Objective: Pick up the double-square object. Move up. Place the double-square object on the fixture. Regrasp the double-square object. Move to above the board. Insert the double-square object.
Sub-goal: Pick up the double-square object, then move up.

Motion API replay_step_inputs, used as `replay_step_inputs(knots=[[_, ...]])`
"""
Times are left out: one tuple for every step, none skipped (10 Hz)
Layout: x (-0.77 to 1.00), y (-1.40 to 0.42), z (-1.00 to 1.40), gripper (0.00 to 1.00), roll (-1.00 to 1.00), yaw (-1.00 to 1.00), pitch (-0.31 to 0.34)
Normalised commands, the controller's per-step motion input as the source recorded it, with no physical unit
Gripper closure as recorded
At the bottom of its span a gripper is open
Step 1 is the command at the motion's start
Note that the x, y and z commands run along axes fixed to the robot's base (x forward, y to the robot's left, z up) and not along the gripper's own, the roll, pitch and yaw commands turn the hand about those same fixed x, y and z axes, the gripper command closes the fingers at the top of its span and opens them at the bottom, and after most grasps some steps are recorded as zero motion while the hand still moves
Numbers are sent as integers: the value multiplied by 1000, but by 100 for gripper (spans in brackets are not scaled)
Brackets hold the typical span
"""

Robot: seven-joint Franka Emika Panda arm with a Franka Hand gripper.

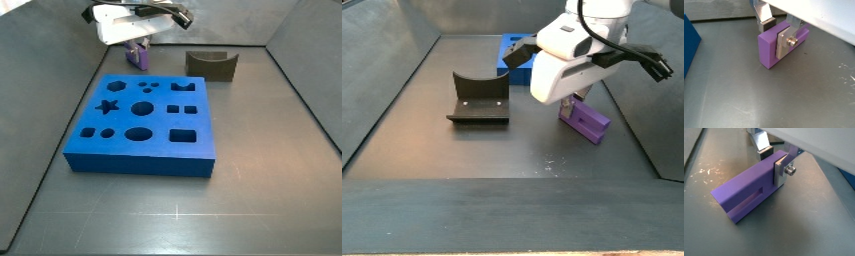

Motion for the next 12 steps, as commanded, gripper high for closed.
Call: replay_step_inputs(knots=[[0, 0, 0, 100, 0, 0, 0], [0, 0, 0, 100, 0, 0, 0], [0, 0, 0, 100, 0, 0, 0], [0, 0, 0, 100, 0, 0, 0], [0, 0, 0, 100, 0, 0, 0], [0, 0, 0, 100, 0, 0, 0], [0, 0, 832, 100, 0, 0, 0], [15, -59, 830, 100, -8, 2, -2], [-13, -71, 706, 100, -17, 7, 34], [-14, -61, 631, 100, -18, 10, 43], [-11, -41, 462, 100, -17, 13, 55], [-11, -30, 325, 100, -15, 14, 54]])
